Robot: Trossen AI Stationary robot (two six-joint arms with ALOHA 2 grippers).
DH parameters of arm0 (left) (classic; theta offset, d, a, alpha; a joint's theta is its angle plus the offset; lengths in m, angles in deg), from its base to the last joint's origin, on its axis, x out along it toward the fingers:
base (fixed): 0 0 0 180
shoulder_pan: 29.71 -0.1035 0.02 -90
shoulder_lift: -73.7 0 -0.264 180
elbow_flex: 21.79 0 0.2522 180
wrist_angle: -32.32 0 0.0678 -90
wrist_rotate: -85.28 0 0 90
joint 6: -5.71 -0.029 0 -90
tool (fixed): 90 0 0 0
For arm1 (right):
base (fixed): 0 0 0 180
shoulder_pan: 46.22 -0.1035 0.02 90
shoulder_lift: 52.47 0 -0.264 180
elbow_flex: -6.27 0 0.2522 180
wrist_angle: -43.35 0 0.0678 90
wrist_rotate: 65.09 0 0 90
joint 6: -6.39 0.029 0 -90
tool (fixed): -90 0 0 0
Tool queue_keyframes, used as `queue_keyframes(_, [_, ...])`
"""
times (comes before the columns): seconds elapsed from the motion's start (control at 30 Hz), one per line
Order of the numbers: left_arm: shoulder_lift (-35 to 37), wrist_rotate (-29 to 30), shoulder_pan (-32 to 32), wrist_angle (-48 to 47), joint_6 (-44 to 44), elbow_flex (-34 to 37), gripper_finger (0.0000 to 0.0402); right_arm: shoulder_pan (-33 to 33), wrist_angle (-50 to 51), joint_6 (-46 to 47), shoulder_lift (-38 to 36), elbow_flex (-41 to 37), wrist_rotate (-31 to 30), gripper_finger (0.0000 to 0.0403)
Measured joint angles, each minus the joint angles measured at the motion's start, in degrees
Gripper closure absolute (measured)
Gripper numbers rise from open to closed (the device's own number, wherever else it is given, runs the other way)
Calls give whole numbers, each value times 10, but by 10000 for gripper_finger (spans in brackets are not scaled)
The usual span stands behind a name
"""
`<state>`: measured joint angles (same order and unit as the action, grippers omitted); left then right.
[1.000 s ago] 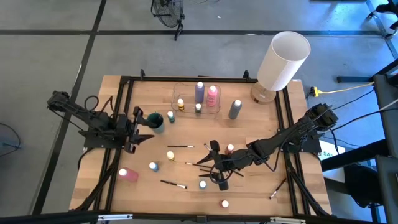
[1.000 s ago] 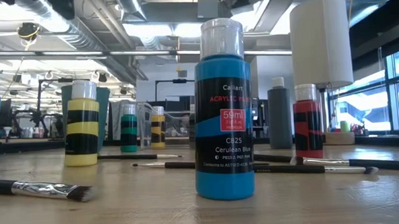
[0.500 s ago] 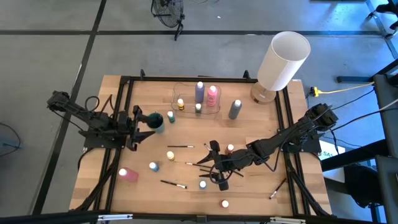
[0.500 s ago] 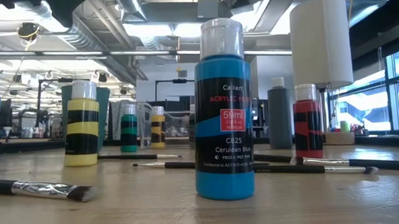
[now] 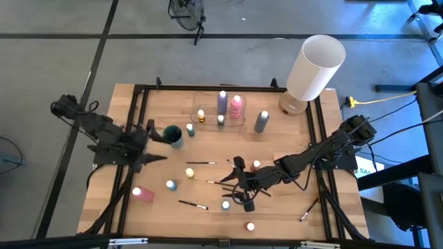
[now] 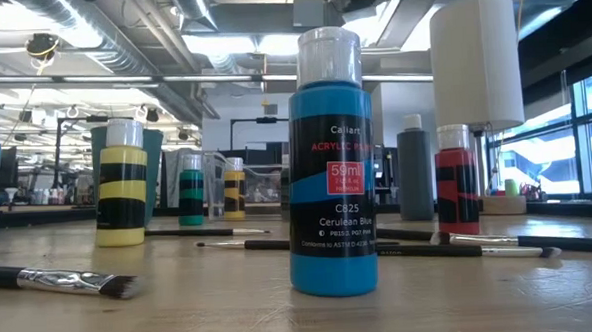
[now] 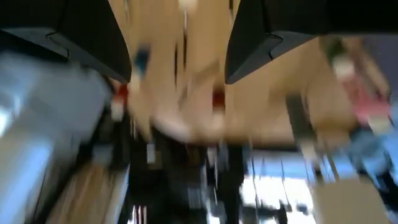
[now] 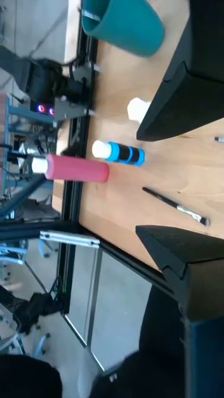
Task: Pick & Place Paint Supplies
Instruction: Put the pink paint bottle into the transparent bin
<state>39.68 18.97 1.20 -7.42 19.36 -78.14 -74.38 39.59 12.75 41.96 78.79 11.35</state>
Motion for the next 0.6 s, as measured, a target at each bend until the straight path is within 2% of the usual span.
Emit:
queue_keyframes(0.13, [-91, -8, 44, -181, 74, -77, 147, 0, 5, 5, 0, 0, 22, 167])
queue_keyframes(0.3, [-210, -39, 93, -331, 175, -150, 147, 0, 6, 22, 0, 0, 22, 167])
queue_keyframes(0.43, [-297, -98, 120, -423, 259, -199, 147, 0, 6, 37, 0, 0, 22, 167])
queue_keyframes(0.6, [-379, -203, 133, -529, 338, -251, 147, -1, 6, 39, 0, 0, 23, 167])
